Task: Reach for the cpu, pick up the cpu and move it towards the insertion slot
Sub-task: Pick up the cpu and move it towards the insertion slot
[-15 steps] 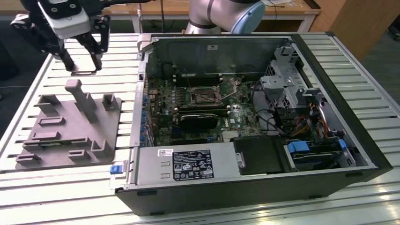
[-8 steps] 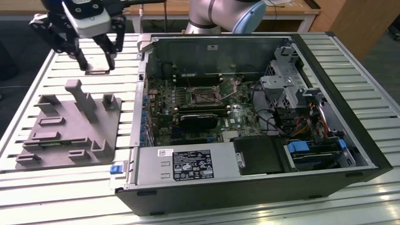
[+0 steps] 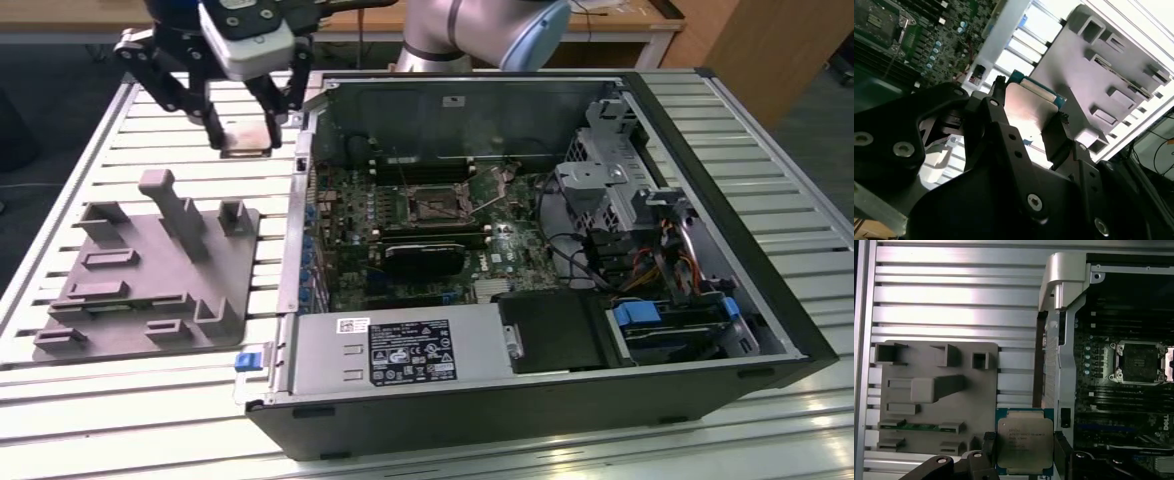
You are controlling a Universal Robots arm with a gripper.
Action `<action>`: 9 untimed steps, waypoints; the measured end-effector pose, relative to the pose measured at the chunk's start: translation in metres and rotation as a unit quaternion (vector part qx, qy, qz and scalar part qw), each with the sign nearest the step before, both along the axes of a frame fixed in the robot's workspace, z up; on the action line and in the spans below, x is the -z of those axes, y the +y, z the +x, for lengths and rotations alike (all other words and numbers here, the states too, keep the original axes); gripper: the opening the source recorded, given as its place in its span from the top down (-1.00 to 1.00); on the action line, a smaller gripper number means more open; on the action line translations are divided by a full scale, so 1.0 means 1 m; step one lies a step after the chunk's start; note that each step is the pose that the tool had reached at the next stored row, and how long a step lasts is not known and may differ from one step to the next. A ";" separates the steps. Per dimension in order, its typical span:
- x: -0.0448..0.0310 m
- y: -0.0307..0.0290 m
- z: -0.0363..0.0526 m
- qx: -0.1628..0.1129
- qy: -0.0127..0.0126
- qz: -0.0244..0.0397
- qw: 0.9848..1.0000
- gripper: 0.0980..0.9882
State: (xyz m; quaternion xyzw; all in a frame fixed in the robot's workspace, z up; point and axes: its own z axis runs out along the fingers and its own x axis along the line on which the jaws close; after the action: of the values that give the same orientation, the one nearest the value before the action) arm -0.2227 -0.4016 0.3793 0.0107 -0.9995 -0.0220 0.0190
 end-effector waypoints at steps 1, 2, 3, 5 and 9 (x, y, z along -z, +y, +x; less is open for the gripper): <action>0.0000 0.0000 0.0043 0.000 0.001 0.000 1.000 0.00; 0.0001 0.0000 0.0086 0.000 0.001 0.000 1.000 0.00; 0.0001 0.0000 0.0128 0.000 0.002 0.000 1.000 0.00; 0.0001 0.0000 0.0216 0.000 0.003 0.000 1.000 0.00; 0.0001 0.0000 0.0389 0.000 0.006 0.000 1.000 0.00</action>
State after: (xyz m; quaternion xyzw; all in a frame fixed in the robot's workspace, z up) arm -0.1838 -0.4016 0.3793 0.0106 -0.9994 -0.0221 0.0248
